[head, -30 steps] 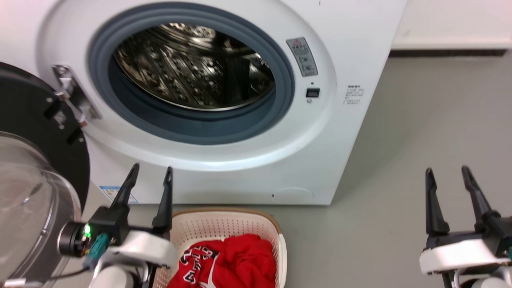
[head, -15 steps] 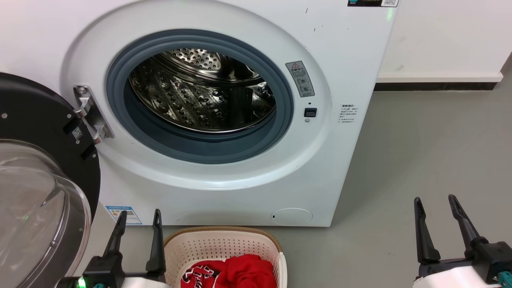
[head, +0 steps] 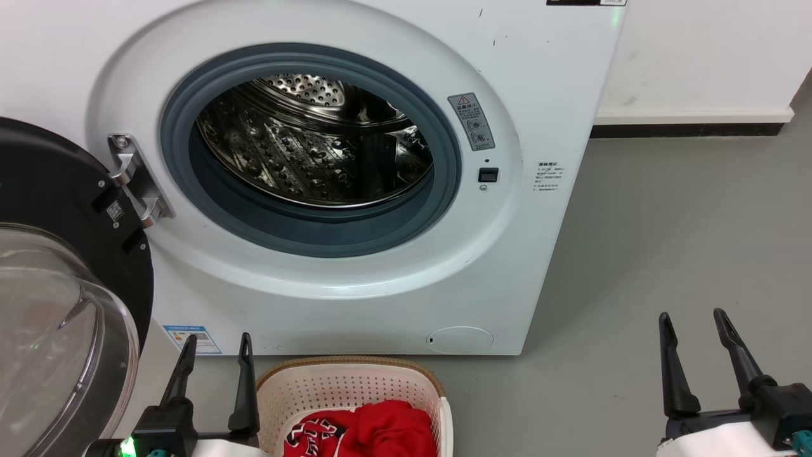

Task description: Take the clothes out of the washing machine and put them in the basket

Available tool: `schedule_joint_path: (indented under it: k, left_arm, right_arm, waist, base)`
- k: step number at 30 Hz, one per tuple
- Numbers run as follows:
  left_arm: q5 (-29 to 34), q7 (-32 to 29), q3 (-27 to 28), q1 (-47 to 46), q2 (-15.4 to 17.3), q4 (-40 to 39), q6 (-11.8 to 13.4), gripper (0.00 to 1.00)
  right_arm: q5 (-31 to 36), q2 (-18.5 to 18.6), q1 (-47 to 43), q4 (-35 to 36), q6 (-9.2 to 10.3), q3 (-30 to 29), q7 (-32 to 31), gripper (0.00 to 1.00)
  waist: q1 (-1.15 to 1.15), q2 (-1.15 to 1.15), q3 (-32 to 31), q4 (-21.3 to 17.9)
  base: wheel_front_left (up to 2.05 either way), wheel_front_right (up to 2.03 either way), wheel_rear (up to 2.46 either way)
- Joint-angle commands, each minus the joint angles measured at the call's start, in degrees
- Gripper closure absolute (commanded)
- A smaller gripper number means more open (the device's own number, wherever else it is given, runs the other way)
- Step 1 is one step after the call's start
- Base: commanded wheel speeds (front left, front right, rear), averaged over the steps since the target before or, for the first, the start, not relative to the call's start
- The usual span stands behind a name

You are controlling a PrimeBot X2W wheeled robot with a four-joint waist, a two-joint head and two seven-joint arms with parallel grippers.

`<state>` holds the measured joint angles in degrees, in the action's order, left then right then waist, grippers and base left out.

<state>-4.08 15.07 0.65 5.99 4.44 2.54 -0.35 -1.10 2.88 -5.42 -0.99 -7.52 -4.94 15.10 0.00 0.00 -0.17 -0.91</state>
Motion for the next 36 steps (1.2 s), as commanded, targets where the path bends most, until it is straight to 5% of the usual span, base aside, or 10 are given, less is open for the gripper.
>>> schedule_joint_path:
  k: [1,11,12,16,36]
  left_arm:
    - [0.28,0.15,0.35,-0.43,-0.29,0.13,-0.11,0.0]
    - [0.55,0.15,1.36,-0.76,-0.82,0.83,-0.62,0.0]
    - [0.71,0.15,1.38,-0.81,-0.85,0.86,-0.75,1.0]
    - [0.27,-0.44,1.41,0.18,-1.25,2.9,-0.69,1.0]
    - [-22.5,-5.94,2.65,-3.16,-1.32,5.09,-2.36,1.0]
  right_arm:
    - [0.05,-0.01,0.38,0.03,0.06,-0.01,0.09,0.0]
    - [0.14,-0.01,0.81,-0.21,0.06,-0.02,0.09,0.0]
    - [0.23,-0.01,0.79,-0.28,0.06,0.03,0.09,1.0]
    - [-0.25,-0.11,-0.49,-2.07,0.0,0.13,-0.14,1.0]
    - [-24.09,0.27,2.79,-4.8,0.01,0.09,-5.34,1.0]
  waist:
    - [0.0,0.0,0.01,-0.04]
    - [0.0,0.0,0.06,-0.2]
    - [0.0,0.0,0.03,-0.22]
    - [0.0,0.0,0.05,-0.22]
    - [0.0,0.0,0.1,-0.04]
  base:
    - [0.0,0.0,0.0]
    - [0.0,0.0,0.0]
    - [0.0,0.0,0.0]
    - [0.0,0.0,0.0]
    - [0.0,0.0,0.0]
